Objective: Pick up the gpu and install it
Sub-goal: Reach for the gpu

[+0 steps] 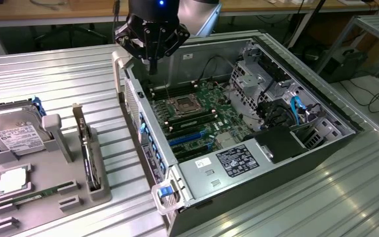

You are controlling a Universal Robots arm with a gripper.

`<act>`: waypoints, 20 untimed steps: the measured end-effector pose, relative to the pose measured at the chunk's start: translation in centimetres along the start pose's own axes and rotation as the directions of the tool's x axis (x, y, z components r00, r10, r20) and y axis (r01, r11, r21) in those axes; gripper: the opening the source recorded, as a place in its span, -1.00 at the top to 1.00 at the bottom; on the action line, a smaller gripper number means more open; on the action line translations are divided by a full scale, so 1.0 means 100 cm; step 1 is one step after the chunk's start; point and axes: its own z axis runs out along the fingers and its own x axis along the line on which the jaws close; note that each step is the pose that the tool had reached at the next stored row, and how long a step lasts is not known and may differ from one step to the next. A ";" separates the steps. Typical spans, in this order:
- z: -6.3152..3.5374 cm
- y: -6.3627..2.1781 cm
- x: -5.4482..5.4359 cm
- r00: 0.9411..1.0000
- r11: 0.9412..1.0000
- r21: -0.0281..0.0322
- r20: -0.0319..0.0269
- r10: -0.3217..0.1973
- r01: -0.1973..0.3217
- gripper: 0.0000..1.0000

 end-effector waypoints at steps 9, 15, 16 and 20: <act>-0.0002 -0.0005 0.006 1.000 1.000 0.000 0.000 0.000 0.000 0.79; -0.0003 -0.0008 0.010 1.000 1.000 0.000 0.000 0.000 0.000 0.79; -0.0003 -0.0009 0.011 1.000 1.000 0.000 0.000 0.000 0.000 0.79; -0.0004 -0.0012 0.014 1.000 1.000 0.000 0.000 0.000 0.000 0.79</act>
